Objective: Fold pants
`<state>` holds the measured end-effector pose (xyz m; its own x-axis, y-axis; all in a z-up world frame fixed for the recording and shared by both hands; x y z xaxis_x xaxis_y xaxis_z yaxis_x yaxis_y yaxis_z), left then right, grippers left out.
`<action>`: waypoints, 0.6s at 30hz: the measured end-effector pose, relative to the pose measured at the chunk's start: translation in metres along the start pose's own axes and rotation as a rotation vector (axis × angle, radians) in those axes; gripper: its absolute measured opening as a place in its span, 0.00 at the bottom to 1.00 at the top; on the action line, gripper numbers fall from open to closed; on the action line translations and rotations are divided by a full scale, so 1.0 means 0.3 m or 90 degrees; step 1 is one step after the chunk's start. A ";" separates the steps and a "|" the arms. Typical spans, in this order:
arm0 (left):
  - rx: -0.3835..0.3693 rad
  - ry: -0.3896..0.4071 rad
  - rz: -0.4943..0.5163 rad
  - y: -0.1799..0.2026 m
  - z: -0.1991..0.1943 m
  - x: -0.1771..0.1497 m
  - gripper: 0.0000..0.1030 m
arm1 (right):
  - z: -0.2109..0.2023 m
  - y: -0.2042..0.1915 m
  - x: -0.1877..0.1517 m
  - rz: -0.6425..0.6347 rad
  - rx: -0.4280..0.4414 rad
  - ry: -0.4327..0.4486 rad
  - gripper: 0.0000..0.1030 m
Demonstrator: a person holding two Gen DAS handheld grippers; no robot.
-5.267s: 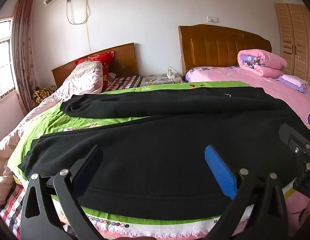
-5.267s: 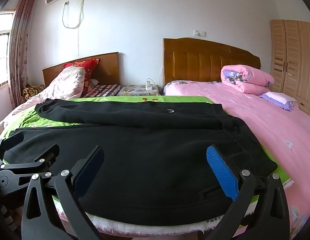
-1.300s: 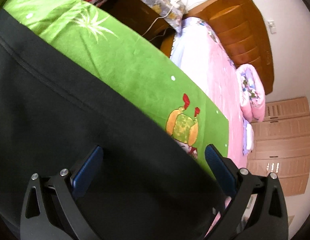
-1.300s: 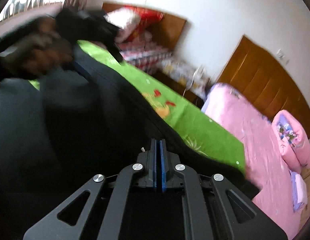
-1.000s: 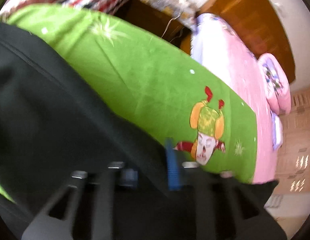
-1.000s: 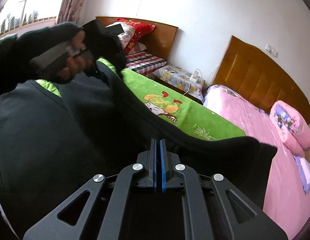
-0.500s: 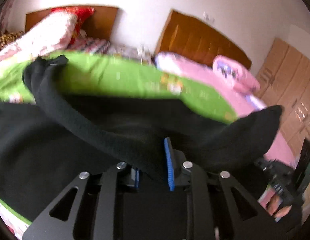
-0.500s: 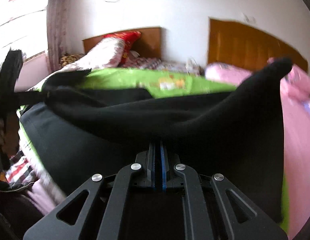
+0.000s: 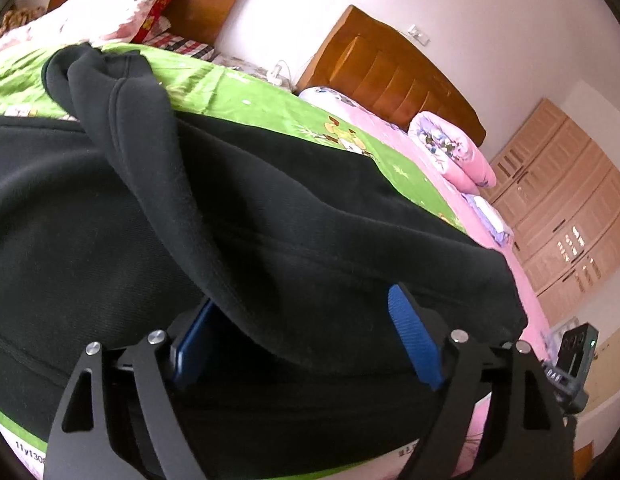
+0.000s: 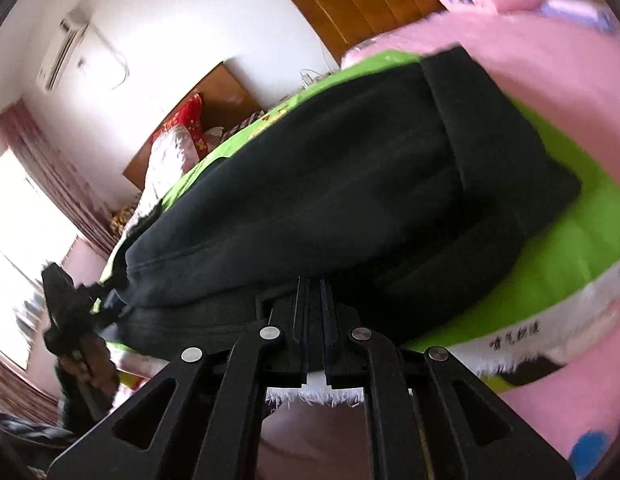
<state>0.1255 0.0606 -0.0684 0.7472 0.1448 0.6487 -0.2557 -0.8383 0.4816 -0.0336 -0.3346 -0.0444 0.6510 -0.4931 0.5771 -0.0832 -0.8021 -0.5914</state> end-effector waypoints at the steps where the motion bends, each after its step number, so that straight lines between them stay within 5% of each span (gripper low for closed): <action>1: 0.000 0.000 0.004 0.002 0.000 -0.001 0.84 | -0.015 0.006 -0.027 0.012 0.009 0.001 0.11; 6: 0.008 0.000 -0.001 -0.002 -0.016 -0.005 0.90 | -0.013 0.014 -0.025 0.027 0.028 -0.009 0.17; 10: 0.008 0.010 -0.021 -0.016 -0.042 0.019 0.93 | -0.023 0.036 -0.033 0.092 0.018 0.046 0.28; 15: 0.020 0.029 -0.035 -0.041 -0.070 0.051 0.95 | -0.004 0.080 0.001 0.186 0.007 0.079 0.28; 18: 0.025 0.037 -0.053 -0.084 -0.094 0.053 0.95 | 0.002 0.067 0.007 0.168 -0.014 0.099 0.27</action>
Point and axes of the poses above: each gripper's, at about its wrist camera, not at the fingertips, and z roughly the way its jaws point, y to its right, x to its top, the point moved 2 cm from there along z, roughly the way its jaws point, and after that the axes turned 2 degrees about y, right-handed, at the moved point
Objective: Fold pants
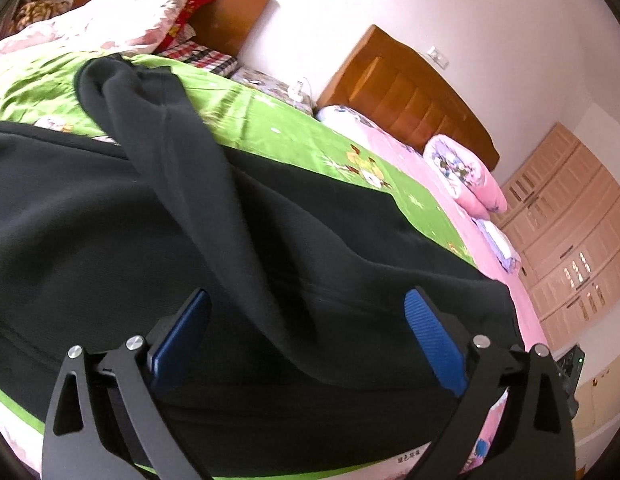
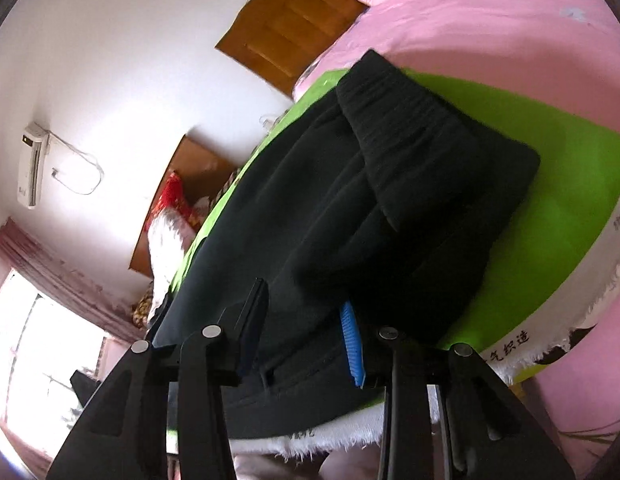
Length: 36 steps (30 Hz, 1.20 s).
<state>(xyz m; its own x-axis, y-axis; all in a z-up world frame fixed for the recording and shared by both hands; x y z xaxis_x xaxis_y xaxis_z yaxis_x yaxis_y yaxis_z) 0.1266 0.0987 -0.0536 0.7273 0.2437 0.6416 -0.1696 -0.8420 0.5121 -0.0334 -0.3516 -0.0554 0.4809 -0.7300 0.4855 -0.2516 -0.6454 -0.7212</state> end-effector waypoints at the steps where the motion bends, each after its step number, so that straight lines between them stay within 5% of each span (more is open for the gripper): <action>1: 0.003 0.002 -0.006 -0.016 -0.007 0.003 0.95 | 0.001 -0.001 -0.007 -0.013 -0.009 0.006 0.23; 4: 0.016 0.005 -0.022 -0.055 -0.024 0.008 0.95 | -0.016 -0.015 -0.016 -0.029 -0.004 0.040 0.11; 12: 0.018 -0.010 -0.041 -0.072 -0.036 0.060 0.98 | -0.044 -0.062 0.006 -0.103 -0.008 0.072 0.11; 14: 0.074 -0.032 -0.025 -0.057 0.010 0.083 0.95 | -0.043 -0.057 0.009 -0.105 -0.006 0.072 0.11; 17: 0.119 -0.071 -0.002 -0.052 0.075 0.106 0.16 | -0.040 -0.065 0.034 -0.111 0.001 0.072 0.11; 18: 0.119 -0.070 -0.003 -0.057 0.080 0.119 0.11 | -0.043 -0.072 0.045 -0.115 0.005 0.072 0.11; 25: 0.053 0.088 0.031 0.048 -0.241 0.178 0.09 | -0.124 -0.161 0.163 -0.151 0.056 0.102 0.10; 29: 0.078 0.056 0.075 0.061 -0.300 0.065 0.10 | -0.168 -0.091 0.123 -0.145 0.048 0.059 0.10; 33: 0.095 -0.036 0.052 -0.035 -0.180 -0.071 0.11 | -0.126 0.055 0.008 -0.105 -0.004 -0.014 0.10; 36: 0.132 -0.045 0.075 -0.061 -0.129 -0.109 0.12 | -0.121 0.113 -0.023 -0.075 -0.002 -0.023 0.11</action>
Point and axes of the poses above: each gripper's, at about its wrist camera, not at the fingertips, and z roughly the way its jaws point, y to its right, x to its top, the point moved 2 cm from there along z, roughly the way its jaws point, and after that the axes turned 2 degrees about y, right-handed, at the moved point
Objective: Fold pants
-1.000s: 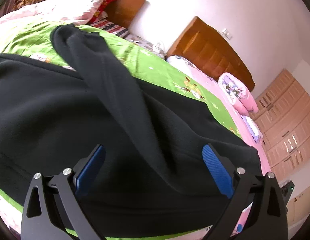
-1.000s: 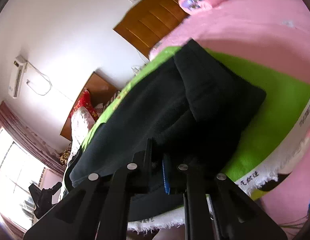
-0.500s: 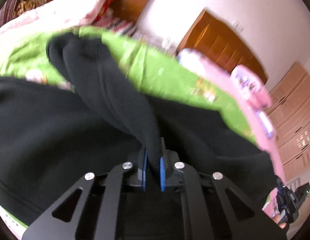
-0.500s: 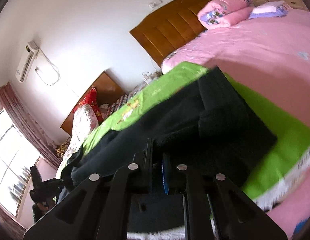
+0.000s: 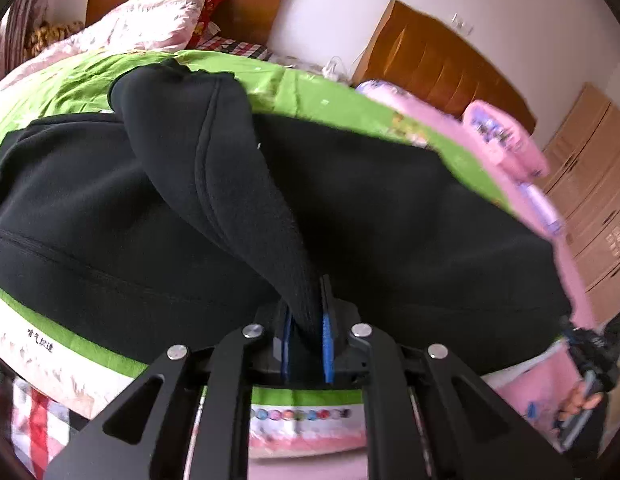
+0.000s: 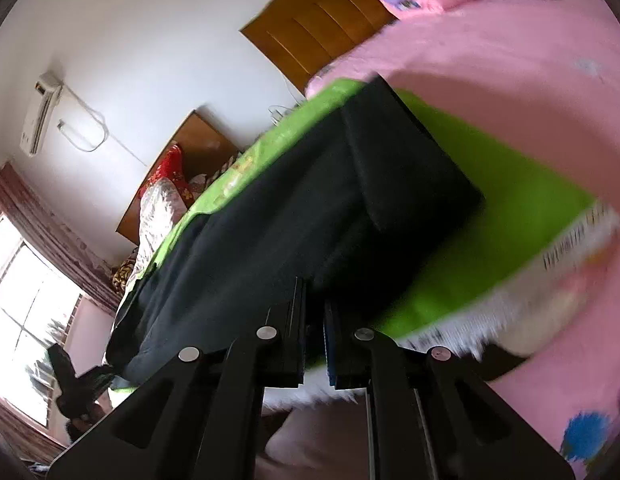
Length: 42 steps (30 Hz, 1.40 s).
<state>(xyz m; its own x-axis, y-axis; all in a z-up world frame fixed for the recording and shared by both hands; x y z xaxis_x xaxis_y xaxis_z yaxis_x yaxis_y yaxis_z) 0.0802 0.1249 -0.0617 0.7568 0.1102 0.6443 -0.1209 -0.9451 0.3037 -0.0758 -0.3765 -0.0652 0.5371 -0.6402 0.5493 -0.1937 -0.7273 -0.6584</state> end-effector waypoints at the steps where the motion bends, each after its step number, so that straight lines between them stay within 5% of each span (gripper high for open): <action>1: 0.001 0.004 0.005 0.002 -0.001 -0.001 0.13 | -0.001 0.008 -0.001 0.012 0.007 0.000 0.11; 2: -0.002 0.006 0.008 0.006 -0.003 0.001 0.24 | -0.001 0.010 0.001 0.018 0.010 0.000 0.11; 3: -0.024 0.002 0.009 0.013 -0.006 0.004 0.45 | 0.000 0.007 0.002 0.018 0.008 0.000 0.11; 5: -0.048 0.006 0.000 0.033 -0.007 0.005 0.66 | 0.000 0.003 -0.001 0.024 0.004 -0.001 0.12; 6: -0.051 0.012 -0.003 0.036 -0.012 -0.003 0.67 | 0.003 0.001 -0.009 0.031 0.011 -0.006 0.13; 11: -0.051 0.010 0.003 0.071 0.012 -0.009 0.65 | 0.020 -0.019 -0.035 0.041 0.044 -0.027 0.15; 15: -0.025 0.012 0.021 0.076 0.022 -0.011 0.39 | 0.022 -0.005 -0.044 0.050 0.053 -0.033 0.16; 18: -0.017 0.013 0.029 0.068 0.022 -0.014 0.27 | 0.016 -0.017 -0.046 0.044 0.080 -0.041 0.30; 22: -0.011 0.016 0.042 0.074 0.028 -0.016 0.26 | 0.010 -0.028 -0.055 0.018 0.059 -0.020 0.27; 25: -0.010 0.016 0.044 0.074 0.027 -0.018 0.25 | -0.005 -0.028 -0.054 0.008 0.049 -0.010 0.11; 29: -0.010 0.021 0.054 0.082 0.020 -0.019 0.22 | -0.072 -0.048 -0.043 -0.020 0.022 0.037 0.09; 37: -0.003 0.017 0.062 0.076 0.030 -0.026 0.24 | -0.041 -0.025 -0.083 -0.011 -0.012 0.021 0.09; 38: -0.006 0.014 0.067 0.078 0.028 -0.024 0.26 | -0.043 -0.034 -0.081 -0.022 -0.021 0.021 0.09; 42: -0.006 0.045 0.062 0.071 -0.029 -0.014 0.79 | -0.084 -0.081 -0.063 -0.070 -0.057 0.019 0.10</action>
Point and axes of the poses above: each gripper's, at about its wrist camera, not at the fingertips, and z roughly the way its jaws point, y to its right, x to its top, the point moved 2 cm from there along z, roughly the way its jaws point, and after that the axes turned 2 degrees about y, right-handed, at the moved point
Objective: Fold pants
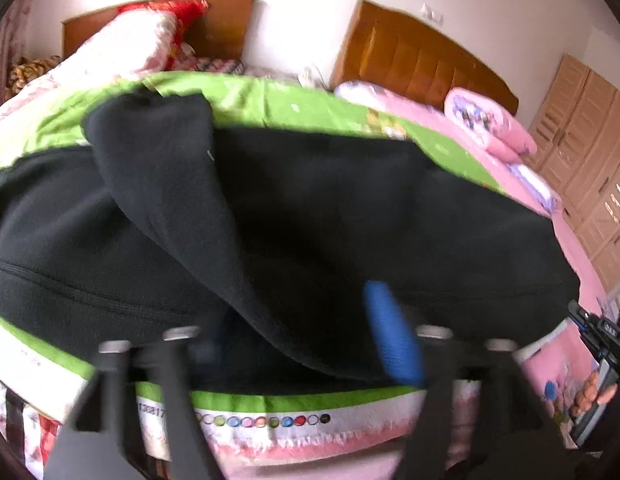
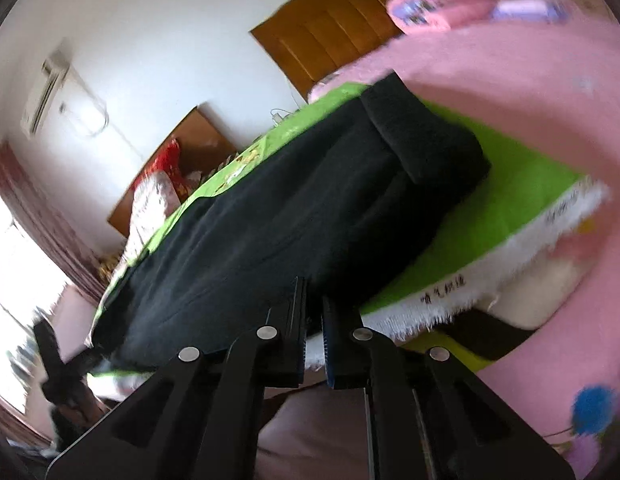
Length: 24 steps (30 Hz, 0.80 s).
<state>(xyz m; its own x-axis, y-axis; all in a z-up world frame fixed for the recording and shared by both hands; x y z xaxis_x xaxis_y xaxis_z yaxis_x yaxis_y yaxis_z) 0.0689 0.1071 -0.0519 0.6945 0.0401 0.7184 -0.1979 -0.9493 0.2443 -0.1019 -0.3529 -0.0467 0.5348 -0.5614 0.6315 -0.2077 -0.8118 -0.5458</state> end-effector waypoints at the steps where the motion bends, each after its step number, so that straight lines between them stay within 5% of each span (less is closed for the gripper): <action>1: 0.022 0.038 0.001 -0.005 -0.040 0.013 0.81 | -0.009 0.001 0.003 0.000 -0.013 -0.003 0.11; 3: 0.063 0.094 0.018 0.001 -0.104 0.044 0.86 | -0.048 -0.007 0.020 -0.019 -0.061 0.020 0.11; 6: 0.014 0.119 0.045 0.066 -0.149 0.125 0.89 | -0.073 -0.080 0.080 -0.117 -0.097 0.066 0.11; 11: -0.103 -0.005 0.192 0.435 0.038 0.290 0.96 | 0.046 -0.214 0.157 -0.236 -0.124 0.051 0.11; 12: -0.147 -0.038 0.209 0.510 0.108 0.308 0.96 | 0.071 -0.223 0.161 -0.238 -0.120 0.041 0.16; 14: -0.160 -0.085 0.240 0.638 0.251 0.329 0.96 | 0.117 -0.235 0.159 -0.249 -0.118 0.029 0.56; 15: -0.174 -0.105 0.250 0.685 0.309 0.334 0.95 | 0.131 -0.242 0.159 -0.258 -0.119 0.031 0.85; 17: -0.203 -0.151 0.269 0.770 0.430 0.333 0.94 | 0.152 -0.259 0.139 -0.303 -0.126 0.034 0.91; 21: -0.120 -0.224 0.280 0.822 0.658 0.288 0.80 | 0.208 -0.232 0.086 -0.387 -0.202 -0.013 0.90; 24: -0.050 -0.186 0.329 0.830 0.719 0.271 0.87 | 0.194 -0.141 0.051 -0.367 -0.174 -0.047 0.90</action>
<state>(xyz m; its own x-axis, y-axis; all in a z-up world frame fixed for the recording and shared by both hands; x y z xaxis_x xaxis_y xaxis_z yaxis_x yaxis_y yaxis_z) 0.2253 -0.1933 -0.0733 0.6540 -0.5181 0.5512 -0.6033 -0.7968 -0.0332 -0.0372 -0.3177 -0.0460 0.6754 -0.0176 0.7373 -0.0662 -0.9971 0.0368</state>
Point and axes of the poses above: each gripper's, at about its wrist camera, not at the fingertips, and z roughly the way its jaws point, y to its right, x to its top, the point moved 2 cm from there along z, roughly the way its jaws point, and after that the axes turned 2 degrees about y, right-handed, at the moved point
